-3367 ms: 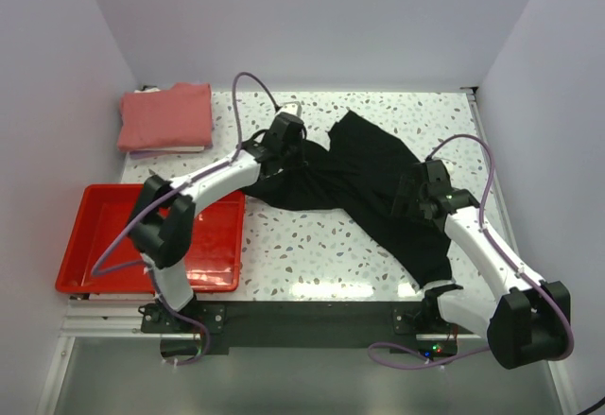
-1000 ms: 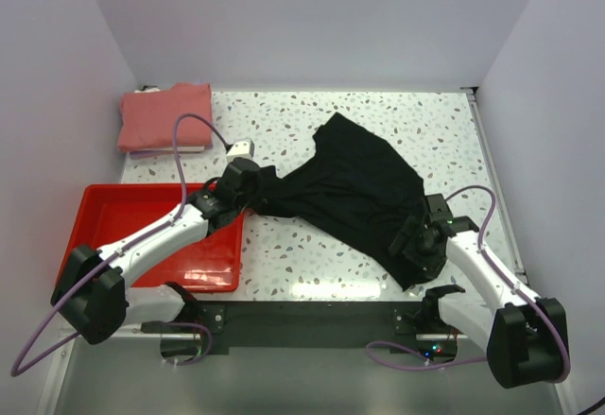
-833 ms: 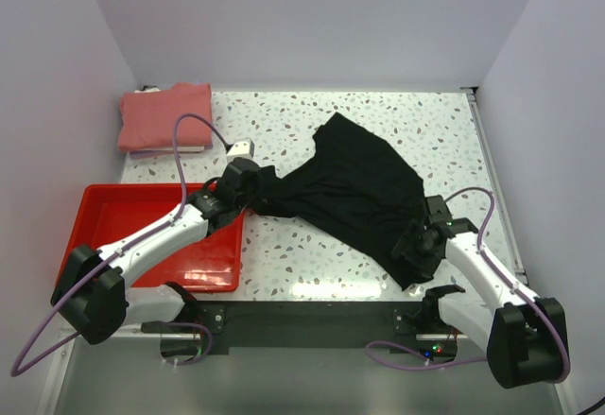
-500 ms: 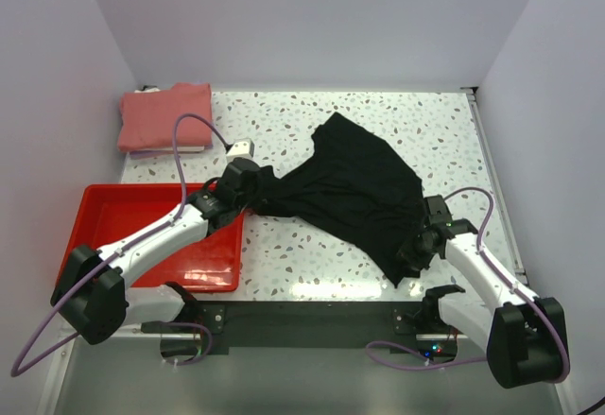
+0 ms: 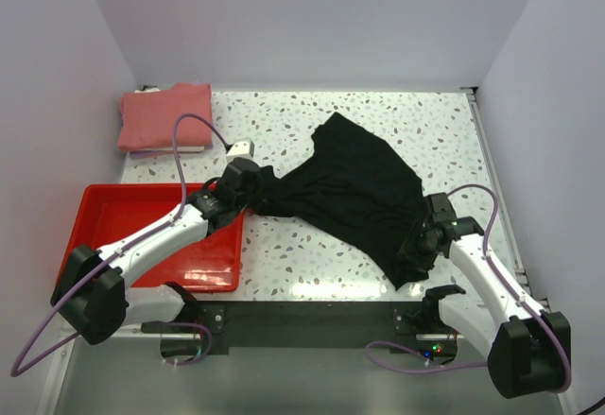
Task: Fold and stack the t-shirts
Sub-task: Flatten the tshirt out
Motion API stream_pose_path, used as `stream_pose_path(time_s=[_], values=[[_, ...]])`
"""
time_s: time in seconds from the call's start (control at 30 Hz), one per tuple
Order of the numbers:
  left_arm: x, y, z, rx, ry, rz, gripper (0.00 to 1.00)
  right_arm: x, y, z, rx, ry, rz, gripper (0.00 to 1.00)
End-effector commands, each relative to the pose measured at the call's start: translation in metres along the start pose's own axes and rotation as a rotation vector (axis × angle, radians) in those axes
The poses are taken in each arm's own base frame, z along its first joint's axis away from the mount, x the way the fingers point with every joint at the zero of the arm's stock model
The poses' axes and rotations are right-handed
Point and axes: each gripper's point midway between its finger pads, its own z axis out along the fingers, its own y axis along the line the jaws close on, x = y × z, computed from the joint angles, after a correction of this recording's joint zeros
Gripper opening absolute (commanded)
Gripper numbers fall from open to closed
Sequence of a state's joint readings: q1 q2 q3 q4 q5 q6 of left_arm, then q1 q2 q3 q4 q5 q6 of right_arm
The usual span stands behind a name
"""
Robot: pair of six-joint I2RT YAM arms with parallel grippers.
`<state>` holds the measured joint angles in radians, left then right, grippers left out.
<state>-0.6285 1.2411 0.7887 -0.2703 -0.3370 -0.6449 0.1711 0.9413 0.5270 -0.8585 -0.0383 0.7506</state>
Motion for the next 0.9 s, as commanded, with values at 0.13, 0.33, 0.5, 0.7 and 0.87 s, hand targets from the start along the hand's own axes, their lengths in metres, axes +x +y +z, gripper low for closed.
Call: stream_pose_path(time_s=[0.13,0.33,0.5,0.7,0.87], values=[[-0.013,-0.003,-0.004,0.017,-0.048,-0.034,0.0,0.013,-0.007,-0.018,0.025,0.067,-0.05,0.4],[-0.012,-0.003,-0.003,0.022,-0.045,-0.035,0.0,0.024,-0.01,-0.002,0.02,0.123,-0.067,0.42],[-0.012,-0.005,-0.003,0.025,-0.044,-0.037,0.0,0.023,-0.008,0.003,0.02,0.13,-0.077,0.43],[-0.011,-0.004,-0.002,0.025,-0.041,-0.037,0.0,0.022,-0.007,0.009,0.02,0.124,-0.067,0.43],[-0.012,-0.004,-0.002,0.023,-0.042,-0.036,0.0,0.016,-0.004,0.017,0.005,0.088,-0.053,0.1]])
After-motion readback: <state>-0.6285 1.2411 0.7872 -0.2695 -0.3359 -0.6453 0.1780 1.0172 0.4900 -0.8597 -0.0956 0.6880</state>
